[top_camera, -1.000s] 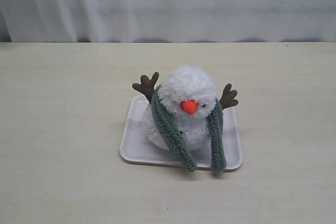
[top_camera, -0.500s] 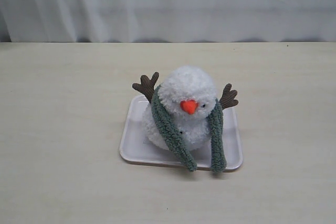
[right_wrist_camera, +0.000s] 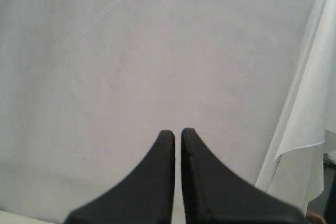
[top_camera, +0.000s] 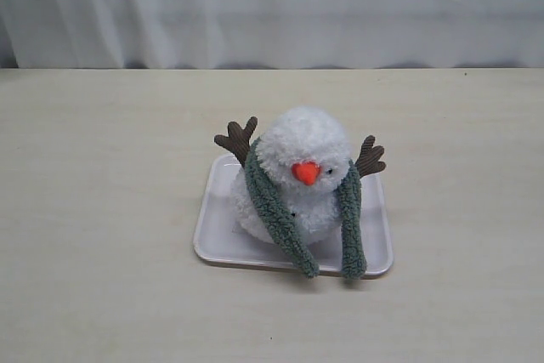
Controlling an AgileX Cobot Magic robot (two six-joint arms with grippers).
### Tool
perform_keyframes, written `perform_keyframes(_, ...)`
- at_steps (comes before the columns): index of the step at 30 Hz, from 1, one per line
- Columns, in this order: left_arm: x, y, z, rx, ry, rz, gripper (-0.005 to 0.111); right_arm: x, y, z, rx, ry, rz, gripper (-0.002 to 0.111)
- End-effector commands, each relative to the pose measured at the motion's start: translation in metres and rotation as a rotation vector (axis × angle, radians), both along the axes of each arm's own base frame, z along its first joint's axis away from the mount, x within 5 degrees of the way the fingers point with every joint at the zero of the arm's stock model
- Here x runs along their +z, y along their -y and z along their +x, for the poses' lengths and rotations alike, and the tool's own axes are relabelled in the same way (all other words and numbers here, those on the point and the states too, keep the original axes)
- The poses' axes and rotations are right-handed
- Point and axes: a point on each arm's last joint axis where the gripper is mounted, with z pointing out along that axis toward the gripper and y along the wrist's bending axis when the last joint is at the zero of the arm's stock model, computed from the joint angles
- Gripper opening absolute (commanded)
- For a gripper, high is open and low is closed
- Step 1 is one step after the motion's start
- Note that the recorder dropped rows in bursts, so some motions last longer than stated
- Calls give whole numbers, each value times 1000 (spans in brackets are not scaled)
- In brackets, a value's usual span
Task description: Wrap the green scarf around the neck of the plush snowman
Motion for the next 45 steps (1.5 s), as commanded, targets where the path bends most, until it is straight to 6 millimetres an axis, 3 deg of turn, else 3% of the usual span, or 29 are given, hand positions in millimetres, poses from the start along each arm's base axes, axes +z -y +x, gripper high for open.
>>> perform_keyframes(1, 0, 0, 0, 1, 12, -5, 0, -18, 0, 6, -2, -51, -1, 4)
perform_keyframes(16, 0, 0, 0, 1, 12, -5, 0, -63, 1, 17, -5, -238, 4, 4)
perform_keyframes(45, 0, 0, 0, 1, 12, -5, 0, -89, 2, 17, -20, -519, 12, 4)
